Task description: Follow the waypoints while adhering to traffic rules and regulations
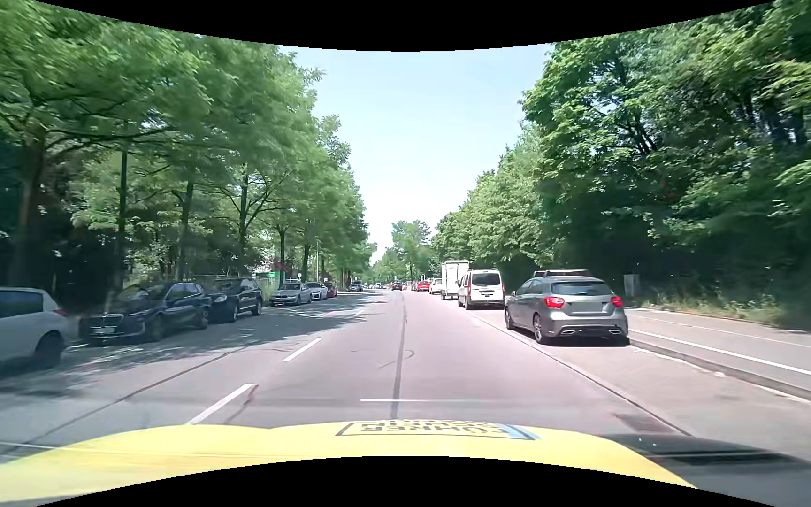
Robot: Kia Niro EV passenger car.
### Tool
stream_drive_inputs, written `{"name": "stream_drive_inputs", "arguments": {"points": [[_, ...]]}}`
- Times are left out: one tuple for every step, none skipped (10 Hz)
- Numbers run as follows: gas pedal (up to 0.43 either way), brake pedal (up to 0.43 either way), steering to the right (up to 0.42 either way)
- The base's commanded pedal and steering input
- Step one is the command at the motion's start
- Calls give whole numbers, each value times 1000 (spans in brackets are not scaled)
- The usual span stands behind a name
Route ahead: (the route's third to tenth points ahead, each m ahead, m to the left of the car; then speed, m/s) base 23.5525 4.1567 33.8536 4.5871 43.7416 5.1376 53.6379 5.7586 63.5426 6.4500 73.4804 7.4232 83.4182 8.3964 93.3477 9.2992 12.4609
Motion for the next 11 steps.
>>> {"name": "stream_drive_inputs", "arguments": {"points": [[67, 0, -5], [67, 0, -5], [67, 0, -5], [67, 0, -5], [67, 0, -5], [67, 0, -6], [67, 0, -8], [67, 0, -9], [67, 0, -9], [67, 0, -8], [67, 0, -9]]}}
